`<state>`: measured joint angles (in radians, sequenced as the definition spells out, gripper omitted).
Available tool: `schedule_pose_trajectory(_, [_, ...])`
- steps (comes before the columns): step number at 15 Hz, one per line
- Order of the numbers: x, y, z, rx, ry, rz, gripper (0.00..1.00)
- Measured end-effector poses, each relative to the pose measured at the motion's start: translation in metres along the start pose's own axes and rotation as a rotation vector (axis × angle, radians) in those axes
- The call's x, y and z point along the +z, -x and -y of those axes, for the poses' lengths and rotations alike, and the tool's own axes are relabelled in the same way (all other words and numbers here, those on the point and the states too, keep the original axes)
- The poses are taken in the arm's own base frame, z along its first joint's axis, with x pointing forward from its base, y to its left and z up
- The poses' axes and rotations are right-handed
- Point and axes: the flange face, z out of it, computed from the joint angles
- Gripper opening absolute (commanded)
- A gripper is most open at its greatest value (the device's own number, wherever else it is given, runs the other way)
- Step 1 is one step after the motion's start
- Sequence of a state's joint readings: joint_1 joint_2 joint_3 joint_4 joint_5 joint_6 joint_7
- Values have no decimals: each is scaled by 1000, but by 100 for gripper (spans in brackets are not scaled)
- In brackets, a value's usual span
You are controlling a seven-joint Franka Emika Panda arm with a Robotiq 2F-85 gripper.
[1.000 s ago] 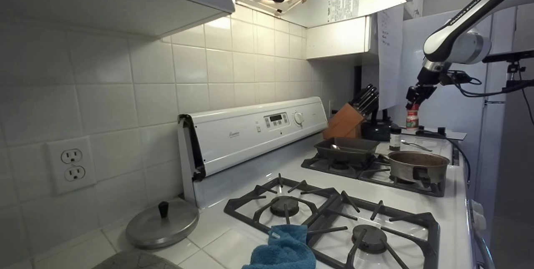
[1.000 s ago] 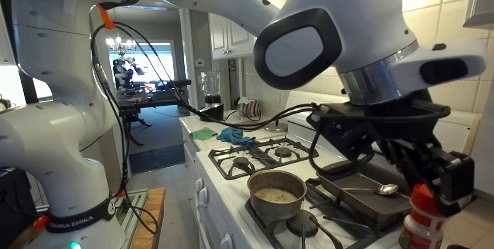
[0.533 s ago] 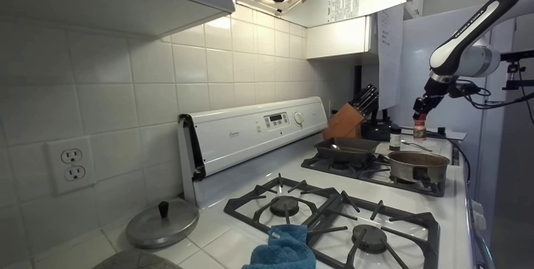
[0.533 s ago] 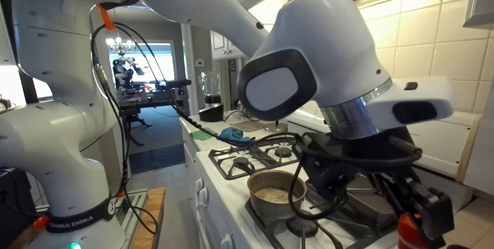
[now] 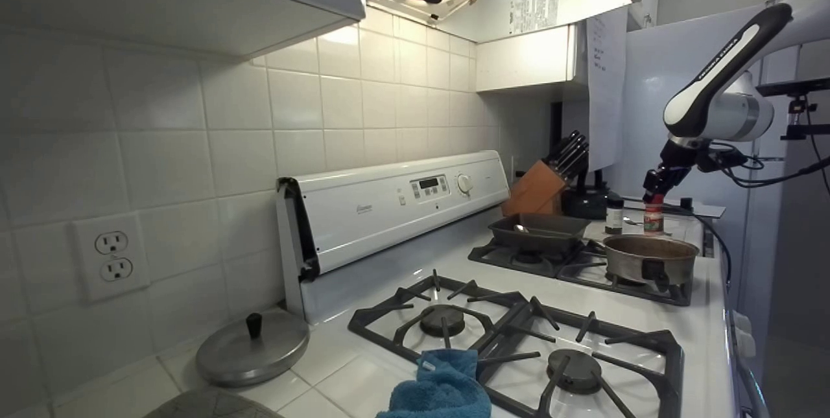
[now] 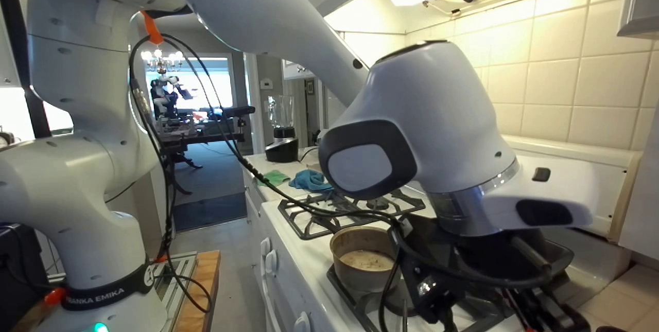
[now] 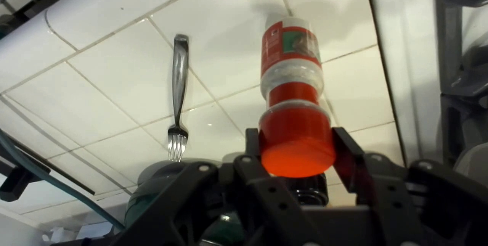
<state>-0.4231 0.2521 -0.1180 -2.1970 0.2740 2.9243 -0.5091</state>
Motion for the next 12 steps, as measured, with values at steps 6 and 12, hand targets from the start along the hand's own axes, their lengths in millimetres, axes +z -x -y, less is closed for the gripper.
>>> schedule_pose_trajectory(6, [17, 7, -4, 8, 18, -15, 24])
schedule_pose_trajectory(12, [20, 8, -8, 13, 33, -35, 94])
